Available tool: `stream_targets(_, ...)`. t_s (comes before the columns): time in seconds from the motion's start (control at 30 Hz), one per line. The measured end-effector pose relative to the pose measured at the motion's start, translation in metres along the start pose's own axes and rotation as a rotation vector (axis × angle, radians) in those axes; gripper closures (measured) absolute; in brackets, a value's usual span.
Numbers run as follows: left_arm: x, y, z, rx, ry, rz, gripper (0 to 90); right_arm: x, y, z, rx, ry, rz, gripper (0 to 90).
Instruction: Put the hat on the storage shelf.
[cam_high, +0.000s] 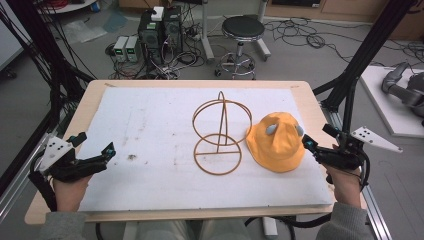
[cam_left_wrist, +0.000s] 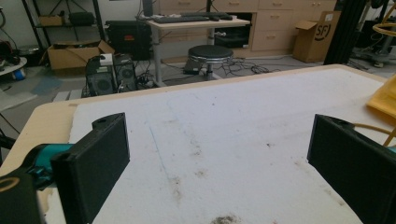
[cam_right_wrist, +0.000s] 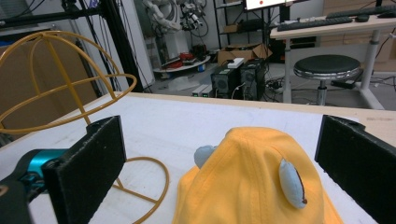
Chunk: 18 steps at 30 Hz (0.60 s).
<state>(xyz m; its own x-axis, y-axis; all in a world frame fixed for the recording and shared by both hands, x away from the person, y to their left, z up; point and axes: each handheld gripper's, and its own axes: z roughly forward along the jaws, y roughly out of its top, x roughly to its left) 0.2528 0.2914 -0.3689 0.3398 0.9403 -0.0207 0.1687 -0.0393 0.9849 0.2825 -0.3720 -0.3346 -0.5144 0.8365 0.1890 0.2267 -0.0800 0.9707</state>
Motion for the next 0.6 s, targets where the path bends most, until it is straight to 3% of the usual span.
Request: stream_targets(0.6,0.006,-0.002,-0.009,-0.001,0.025,-0.007,6.1,-0.004,-0.007,0.013,0.003,-0.031,0.018,2.6)
